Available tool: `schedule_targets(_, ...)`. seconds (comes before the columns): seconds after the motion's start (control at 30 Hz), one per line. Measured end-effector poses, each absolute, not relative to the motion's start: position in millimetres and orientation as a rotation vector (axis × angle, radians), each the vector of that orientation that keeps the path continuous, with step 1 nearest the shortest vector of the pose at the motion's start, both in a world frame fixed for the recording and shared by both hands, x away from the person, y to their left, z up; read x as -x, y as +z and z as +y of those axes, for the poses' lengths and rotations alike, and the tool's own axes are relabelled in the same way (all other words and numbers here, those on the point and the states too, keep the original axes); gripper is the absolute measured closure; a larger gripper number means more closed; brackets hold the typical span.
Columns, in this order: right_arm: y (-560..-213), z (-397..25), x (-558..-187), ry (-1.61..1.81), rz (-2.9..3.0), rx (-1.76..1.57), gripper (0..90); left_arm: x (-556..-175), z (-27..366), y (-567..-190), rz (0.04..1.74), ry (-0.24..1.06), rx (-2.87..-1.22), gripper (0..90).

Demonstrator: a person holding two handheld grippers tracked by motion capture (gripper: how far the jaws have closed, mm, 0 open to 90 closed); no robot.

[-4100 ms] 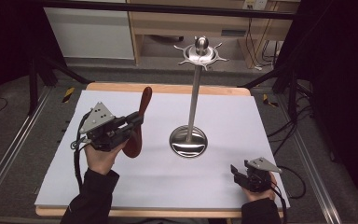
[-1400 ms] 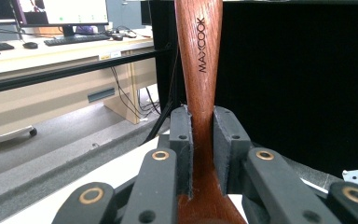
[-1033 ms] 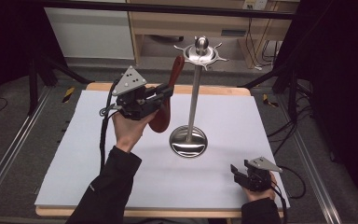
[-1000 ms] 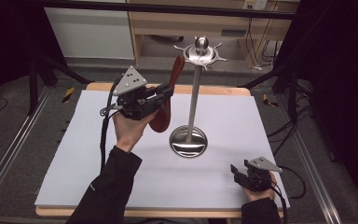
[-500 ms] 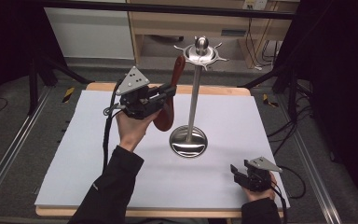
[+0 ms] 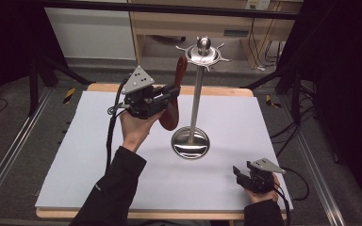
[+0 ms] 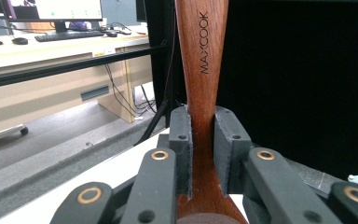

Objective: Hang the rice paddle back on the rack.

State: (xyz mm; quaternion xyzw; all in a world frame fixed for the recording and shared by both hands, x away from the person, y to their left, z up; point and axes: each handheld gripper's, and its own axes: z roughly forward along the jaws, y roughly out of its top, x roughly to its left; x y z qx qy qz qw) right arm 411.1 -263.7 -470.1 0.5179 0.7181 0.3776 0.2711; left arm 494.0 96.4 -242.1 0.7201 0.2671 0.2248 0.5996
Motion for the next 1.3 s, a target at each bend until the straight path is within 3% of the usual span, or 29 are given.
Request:
schedule_targets(0.8,-469.9,-263.9,-411.1,1.020,1.934,-1.397,40.5,-496.6,90.4,-245.9,0.636,0.528,-1.689,71.1)
schedule_targets(1.3,-470.3,-263.4,-410.8,1.016,1.931,-1.400,39.5,-483.5,115.0,-266.7,0.603,0.554,-1.759,53.5)
